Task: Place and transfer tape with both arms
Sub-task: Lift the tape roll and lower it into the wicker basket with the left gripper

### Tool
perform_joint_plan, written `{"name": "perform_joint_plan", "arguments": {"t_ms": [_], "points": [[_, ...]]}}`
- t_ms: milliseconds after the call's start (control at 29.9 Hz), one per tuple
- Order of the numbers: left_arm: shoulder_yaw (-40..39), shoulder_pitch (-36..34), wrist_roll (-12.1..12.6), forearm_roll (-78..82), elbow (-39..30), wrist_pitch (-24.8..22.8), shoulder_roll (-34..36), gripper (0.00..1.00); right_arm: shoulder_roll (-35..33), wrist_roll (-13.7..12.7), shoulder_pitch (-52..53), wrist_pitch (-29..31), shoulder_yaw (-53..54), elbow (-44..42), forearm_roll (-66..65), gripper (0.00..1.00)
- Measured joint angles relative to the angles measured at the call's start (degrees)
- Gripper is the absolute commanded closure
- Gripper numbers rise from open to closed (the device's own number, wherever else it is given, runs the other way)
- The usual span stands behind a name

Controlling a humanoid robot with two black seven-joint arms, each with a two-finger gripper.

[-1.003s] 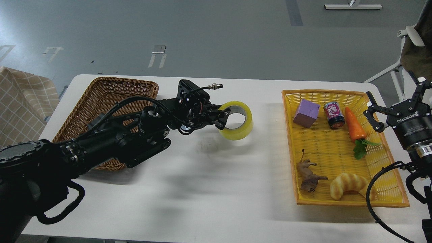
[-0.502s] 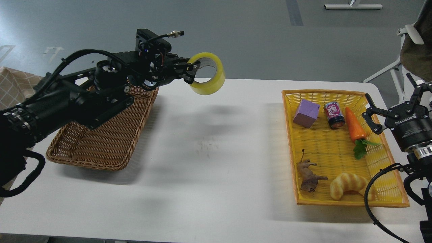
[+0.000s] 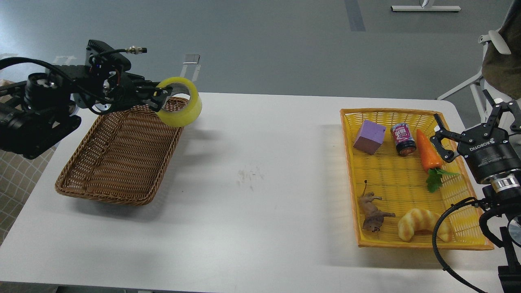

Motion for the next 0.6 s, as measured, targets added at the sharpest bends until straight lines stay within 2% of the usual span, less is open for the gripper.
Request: {"name": "perform_joint_plan", "arguments": {"t_ms": [234, 602], "points": [[0.73, 2.3, -0.18, -0.02, 0.69, 0.0, 4.34, 1.0, 0.69, 0.0, 0.36, 0.0, -0.03, -0.05, 0.0, 0.0], [3.69, 6.06, -0.17, -0.2, 1.78, 0.36, 5.22, 1.0, 1.29, 0.0, 0.41, 0.0, -0.59, -0.26, 0.0, 0.0]]}}
